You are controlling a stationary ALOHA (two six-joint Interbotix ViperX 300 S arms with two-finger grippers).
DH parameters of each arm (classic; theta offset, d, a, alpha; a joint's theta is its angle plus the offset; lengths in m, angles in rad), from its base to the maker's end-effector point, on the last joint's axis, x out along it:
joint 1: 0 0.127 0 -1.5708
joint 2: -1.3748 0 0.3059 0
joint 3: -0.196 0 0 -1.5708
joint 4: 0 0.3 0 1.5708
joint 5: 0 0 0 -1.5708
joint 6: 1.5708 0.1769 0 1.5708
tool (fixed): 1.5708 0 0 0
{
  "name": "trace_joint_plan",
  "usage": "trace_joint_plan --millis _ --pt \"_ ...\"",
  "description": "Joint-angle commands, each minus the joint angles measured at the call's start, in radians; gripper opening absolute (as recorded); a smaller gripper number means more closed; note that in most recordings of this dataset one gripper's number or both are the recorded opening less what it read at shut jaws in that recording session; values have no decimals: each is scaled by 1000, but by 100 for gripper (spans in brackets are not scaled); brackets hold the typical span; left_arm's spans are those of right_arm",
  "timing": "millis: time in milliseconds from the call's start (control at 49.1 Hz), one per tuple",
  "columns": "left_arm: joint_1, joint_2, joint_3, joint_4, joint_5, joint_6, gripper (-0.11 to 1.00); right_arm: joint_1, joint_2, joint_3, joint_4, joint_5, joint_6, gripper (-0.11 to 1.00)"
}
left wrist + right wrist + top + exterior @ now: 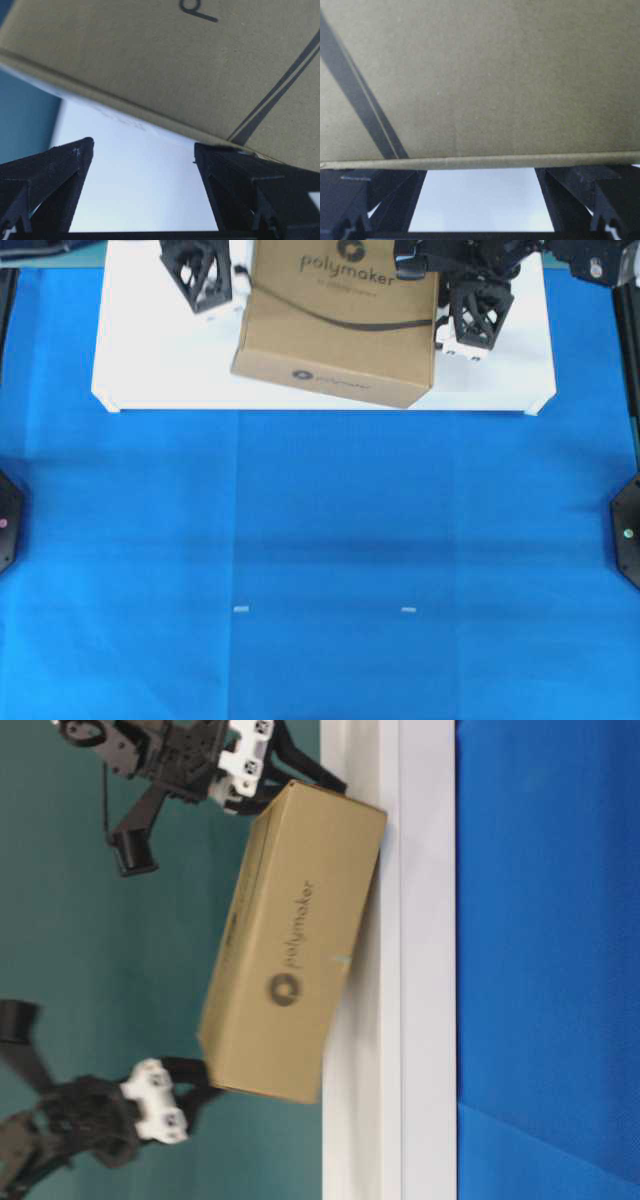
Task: Place the cardboard box on the stand after clamping it between your arms.
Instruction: 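Lower the clamped box onto the white stand top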
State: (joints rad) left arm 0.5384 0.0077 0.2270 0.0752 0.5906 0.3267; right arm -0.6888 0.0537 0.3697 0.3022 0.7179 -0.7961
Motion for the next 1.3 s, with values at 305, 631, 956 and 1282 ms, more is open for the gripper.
trace_joint_plan --millis 305,631,956,1282 --pt "-38 40 -61 -26 -117 -23 81 41 -23 -184 89 -95 6 98" --pt "-28 52 -60 -26 -115 -29 81 29 14 -167 89 -87 3 98" --pt "0 66 -15 -26 -127 -32 81 -11 32 -141 87 -94 -46 98" --pt "41 25 66 -26 -126 -23 81 -78 17 -106 80 -83 -66 98"
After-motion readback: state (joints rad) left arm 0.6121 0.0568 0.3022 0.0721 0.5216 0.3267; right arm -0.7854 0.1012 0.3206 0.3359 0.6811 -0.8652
